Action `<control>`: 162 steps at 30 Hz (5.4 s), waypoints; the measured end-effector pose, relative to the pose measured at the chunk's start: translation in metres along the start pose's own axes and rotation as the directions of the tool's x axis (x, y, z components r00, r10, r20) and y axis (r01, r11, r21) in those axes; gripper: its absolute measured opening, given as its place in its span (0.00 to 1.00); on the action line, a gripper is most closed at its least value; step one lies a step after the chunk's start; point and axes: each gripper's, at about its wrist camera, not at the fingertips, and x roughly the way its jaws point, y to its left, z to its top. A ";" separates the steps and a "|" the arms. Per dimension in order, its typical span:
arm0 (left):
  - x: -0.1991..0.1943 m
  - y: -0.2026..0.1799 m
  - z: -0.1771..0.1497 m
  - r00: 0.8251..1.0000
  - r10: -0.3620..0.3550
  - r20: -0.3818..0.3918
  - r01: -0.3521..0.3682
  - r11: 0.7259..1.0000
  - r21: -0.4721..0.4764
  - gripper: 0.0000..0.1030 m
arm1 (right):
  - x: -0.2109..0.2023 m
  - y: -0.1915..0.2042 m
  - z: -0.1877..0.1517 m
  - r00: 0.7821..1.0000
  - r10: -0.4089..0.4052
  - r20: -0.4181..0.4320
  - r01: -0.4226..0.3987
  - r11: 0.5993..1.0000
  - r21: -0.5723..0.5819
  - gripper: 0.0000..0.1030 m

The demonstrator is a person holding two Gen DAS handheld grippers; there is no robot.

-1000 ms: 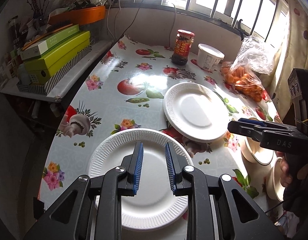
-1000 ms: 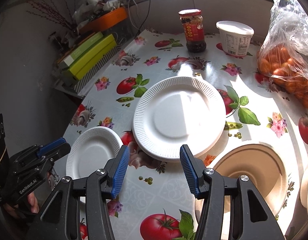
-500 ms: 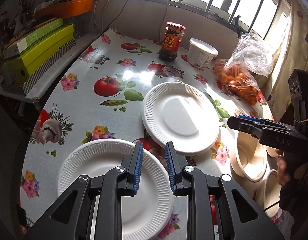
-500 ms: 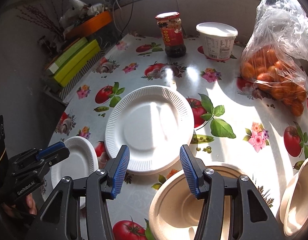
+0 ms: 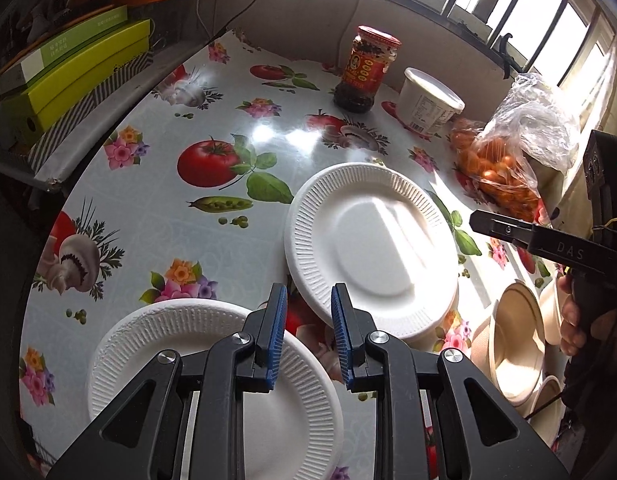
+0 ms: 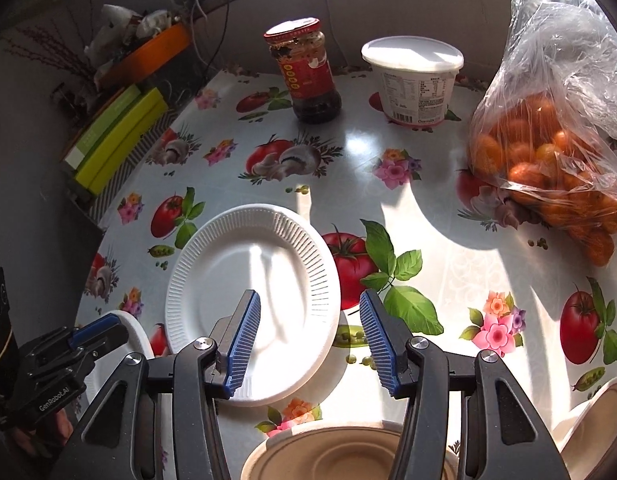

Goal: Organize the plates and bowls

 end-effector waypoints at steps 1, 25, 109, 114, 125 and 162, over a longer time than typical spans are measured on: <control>0.002 0.000 0.002 1.000 0.002 -0.002 -0.002 1.000 0.001 0.23 | 0.003 -0.003 0.002 1.000 0.005 -0.005 -0.005 1.000 0.011 0.49; 0.038 0.005 0.011 0.997 0.014 -0.075 -0.018 0.998 -0.063 0.23 | 0.046 -0.024 0.009 0.993 0.059 -0.103 -0.054 0.997 0.053 0.34; 0.032 0.008 0.009 0.996 -0.015 -0.083 0.006 0.994 -0.112 0.13 | 0.033 -0.014 -0.003 0.993 0.074 -0.089 -0.068 0.995 0.070 0.15; 0.022 0.006 0.008 0.998 -0.004 -0.059 -0.002 0.995 -0.096 0.13 | 0.024 -0.008 -0.004 0.995 0.072 -0.076 -0.067 0.996 0.058 0.15; 0.000 0.007 -0.001 1.000 0.004 -0.028 -0.006 0.997 -0.073 0.13 | 0.006 0.007 -0.012 0.995 0.084 -0.044 -0.082 0.995 0.048 0.15; -0.051 0.065 -0.067 0.998 0.056 -0.008 -0.057 0.988 -0.145 0.13 | 0.004 0.087 -0.071 0.988 0.134 -0.082 -0.137 0.990 -0.029 0.15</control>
